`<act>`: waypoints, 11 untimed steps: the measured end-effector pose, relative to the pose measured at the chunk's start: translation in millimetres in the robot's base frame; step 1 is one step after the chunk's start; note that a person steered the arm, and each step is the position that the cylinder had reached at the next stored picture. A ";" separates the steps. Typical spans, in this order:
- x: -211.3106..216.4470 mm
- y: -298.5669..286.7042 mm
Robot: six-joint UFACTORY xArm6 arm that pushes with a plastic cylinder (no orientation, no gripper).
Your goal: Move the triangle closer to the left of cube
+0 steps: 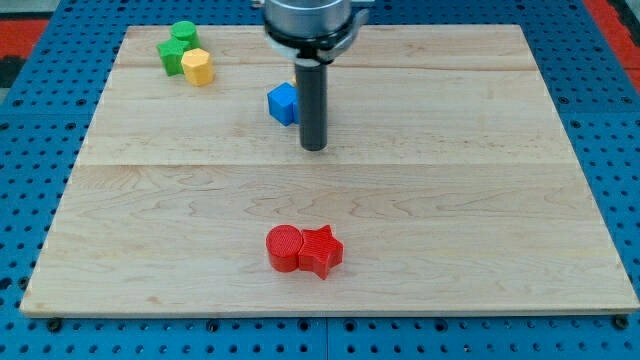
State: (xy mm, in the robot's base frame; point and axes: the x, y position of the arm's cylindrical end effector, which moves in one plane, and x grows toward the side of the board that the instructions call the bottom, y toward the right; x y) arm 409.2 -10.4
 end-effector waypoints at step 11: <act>-168.8 -78.8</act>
State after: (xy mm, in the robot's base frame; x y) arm 240.4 -89.3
